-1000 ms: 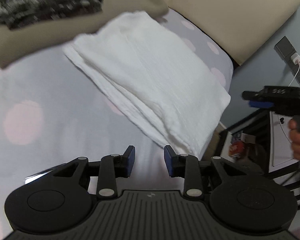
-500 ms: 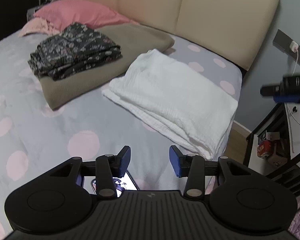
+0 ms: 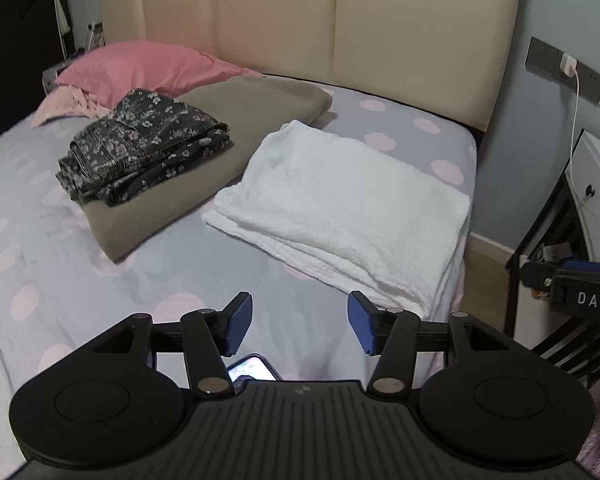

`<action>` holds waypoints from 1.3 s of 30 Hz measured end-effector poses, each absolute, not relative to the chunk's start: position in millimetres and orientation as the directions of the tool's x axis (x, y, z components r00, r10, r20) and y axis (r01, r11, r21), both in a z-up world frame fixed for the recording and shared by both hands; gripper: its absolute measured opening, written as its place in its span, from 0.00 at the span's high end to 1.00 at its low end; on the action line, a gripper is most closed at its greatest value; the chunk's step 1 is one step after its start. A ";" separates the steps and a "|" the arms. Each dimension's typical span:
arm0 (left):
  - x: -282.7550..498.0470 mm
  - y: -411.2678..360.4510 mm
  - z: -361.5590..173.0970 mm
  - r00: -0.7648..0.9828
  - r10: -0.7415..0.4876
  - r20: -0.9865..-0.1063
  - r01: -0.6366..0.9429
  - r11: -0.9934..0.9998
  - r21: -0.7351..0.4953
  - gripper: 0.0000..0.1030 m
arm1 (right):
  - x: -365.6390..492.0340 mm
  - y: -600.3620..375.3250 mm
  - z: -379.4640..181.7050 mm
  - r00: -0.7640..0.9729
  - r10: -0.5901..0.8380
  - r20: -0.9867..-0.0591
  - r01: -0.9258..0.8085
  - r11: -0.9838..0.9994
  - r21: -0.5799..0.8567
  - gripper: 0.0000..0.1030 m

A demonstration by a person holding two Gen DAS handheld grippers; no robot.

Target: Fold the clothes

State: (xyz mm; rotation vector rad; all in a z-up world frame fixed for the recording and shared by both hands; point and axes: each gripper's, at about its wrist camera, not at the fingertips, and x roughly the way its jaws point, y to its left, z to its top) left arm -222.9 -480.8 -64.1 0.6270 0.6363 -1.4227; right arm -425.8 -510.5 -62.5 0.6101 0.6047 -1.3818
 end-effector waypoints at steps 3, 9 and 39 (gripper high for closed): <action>-224.0 -481.1 -66.5 0.062 -0.684 -0.727 0.998 0.057 0.032 0.47 | -424.1 -507.8 -66.0 0.079 -0.707 -0.703 0.996 0.078 0.034 0.36; -228.5 -481.5 -71.5 0.072 -0.678 -0.731 0.997 0.050 0.052 0.46 | -420.8 -503.7 -73.0 0.069 -0.710 -0.701 0.997 0.065 0.033 0.33; -242.9 -482.8 -89.8 0.061 -0.645 -0.762 0.997 0.002 0.078 0.41 | -409.9 -501.6 -83.6 0.081 -0.702 -0.707 0.996 0.085 0.030 0.31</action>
